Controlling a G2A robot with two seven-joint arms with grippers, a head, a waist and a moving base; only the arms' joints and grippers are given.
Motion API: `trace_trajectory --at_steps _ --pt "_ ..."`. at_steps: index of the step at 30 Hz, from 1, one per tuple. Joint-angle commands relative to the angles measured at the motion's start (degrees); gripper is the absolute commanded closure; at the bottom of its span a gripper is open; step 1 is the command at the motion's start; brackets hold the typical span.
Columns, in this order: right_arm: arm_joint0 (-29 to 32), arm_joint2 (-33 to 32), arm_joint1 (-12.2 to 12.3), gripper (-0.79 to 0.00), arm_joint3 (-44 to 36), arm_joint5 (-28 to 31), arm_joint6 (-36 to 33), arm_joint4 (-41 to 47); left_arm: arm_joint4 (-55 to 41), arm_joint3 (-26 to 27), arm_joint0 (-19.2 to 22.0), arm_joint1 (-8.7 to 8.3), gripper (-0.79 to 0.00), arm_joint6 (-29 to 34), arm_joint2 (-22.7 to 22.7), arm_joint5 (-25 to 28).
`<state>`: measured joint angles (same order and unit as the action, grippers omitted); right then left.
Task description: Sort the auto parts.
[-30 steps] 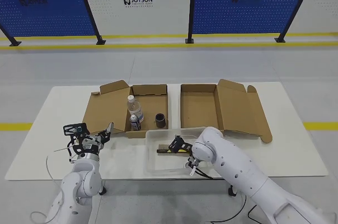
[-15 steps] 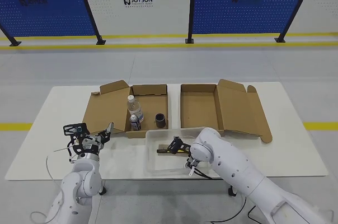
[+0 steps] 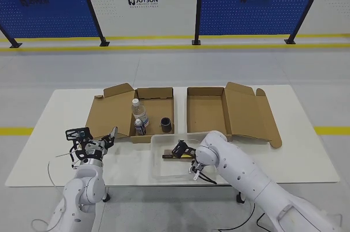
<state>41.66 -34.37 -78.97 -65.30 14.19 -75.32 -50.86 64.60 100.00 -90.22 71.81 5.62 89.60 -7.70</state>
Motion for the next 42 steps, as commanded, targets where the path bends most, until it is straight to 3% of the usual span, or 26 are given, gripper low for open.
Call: trace_trajectory --at_steps 1,12,19,26,33,42 --pt "0.1 -1.5 0.3 0.0 -0.9 0.3 1.0 1.5 0.0 0.0 0.0 0.0 -0.785 0.0 0.0 0.0" --pt "6.0 -14.2 4.0 0.0 -11.0 3.7 5.8 12.2 0.0 0.0 0.0 0.0 -0.785 0.0 0.0 0.0" --pt "12.9 -23.7 6.0 0.0 -14.5 12.1 10.4 31.7 0.0 0.0 0.0 0.0 -0.785 0.0 0.0 0.0" --pt "16.0 -27.6 6.7 0.0 -11.9 20.5 12.8 49.4 0.0 0.0 0.0 0.0 -0.785 0.0 0.0 0.0" --pt "14.8 -26.9 6.9 0.0 -9.2 21.7 13.4 51.6 0.0 0.0 0.0 0.0 -0.785 0.0 0.0 0.0" --pt "13.6 -26.5 7.2 0.0 -9.4 19.5 17.5 46.2 0.0 0.0 0.0 0.0 -0.785 0.0 0.0 0.0"
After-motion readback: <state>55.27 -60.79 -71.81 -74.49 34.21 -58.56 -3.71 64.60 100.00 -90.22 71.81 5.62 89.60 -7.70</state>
